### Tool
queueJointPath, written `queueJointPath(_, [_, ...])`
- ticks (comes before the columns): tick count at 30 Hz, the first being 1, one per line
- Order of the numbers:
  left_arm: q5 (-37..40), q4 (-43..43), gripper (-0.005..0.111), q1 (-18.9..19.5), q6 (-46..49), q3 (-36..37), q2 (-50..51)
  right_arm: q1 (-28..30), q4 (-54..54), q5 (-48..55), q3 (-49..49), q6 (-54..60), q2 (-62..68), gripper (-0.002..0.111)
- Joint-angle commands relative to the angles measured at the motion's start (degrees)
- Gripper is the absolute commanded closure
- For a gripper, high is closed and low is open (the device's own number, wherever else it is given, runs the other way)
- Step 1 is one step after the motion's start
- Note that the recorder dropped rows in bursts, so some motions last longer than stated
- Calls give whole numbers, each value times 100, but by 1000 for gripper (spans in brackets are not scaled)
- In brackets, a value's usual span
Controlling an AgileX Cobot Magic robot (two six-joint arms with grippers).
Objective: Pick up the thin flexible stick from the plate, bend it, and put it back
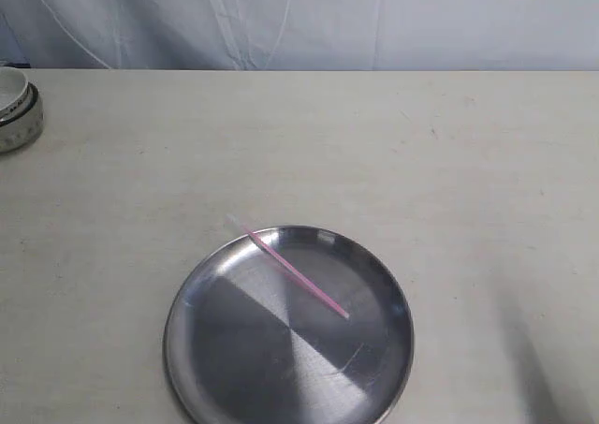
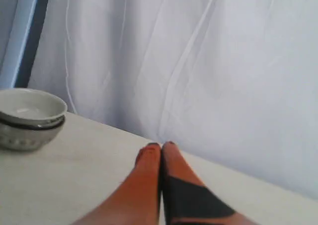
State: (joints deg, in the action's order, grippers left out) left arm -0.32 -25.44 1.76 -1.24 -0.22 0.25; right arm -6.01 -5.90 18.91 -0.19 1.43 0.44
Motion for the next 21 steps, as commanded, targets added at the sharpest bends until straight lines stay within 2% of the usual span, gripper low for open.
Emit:
queueJointPath(1, [-169,-1959,106,-28,-24,22,-25,27,314,-43,19,47,-44,109])
queueJointPath(3, [-91,-2099,106,-28,-10,22,-25,27,336,-231,19,47,-44,109])
queueJointPath(5, [32,-1952,106,-28,12,22,-25,27,397,-1129,19,19,-44,109])
queueJointPath(7, [82,-1658,106,-28,12,22,-25,27,-422,-2493,19,-483,-44,109])
queueJointPath(10, [143,-1583,106,-28,12,22,-25,27,-2617,-4128,19,-2653,-44,109])
queueJointPath(12, [240,-1583,106,-28,12,22,-25,27,-3028,-4272,19,-3051,-44,109])
queueJointPath(15, [407,-1583,106,-28,16,22,-25,27,-3059,-4043,19,-3111,-44,109])
queueJointPath(17, [481,-1583,106,-28,16,22,-25,27,-3034,-3590,19,-3302,-44,109])
queueJointPath(21, [502,-1583,107,-28,16,22,-25,27,-2174,-2187,-655,-3302,191,109])
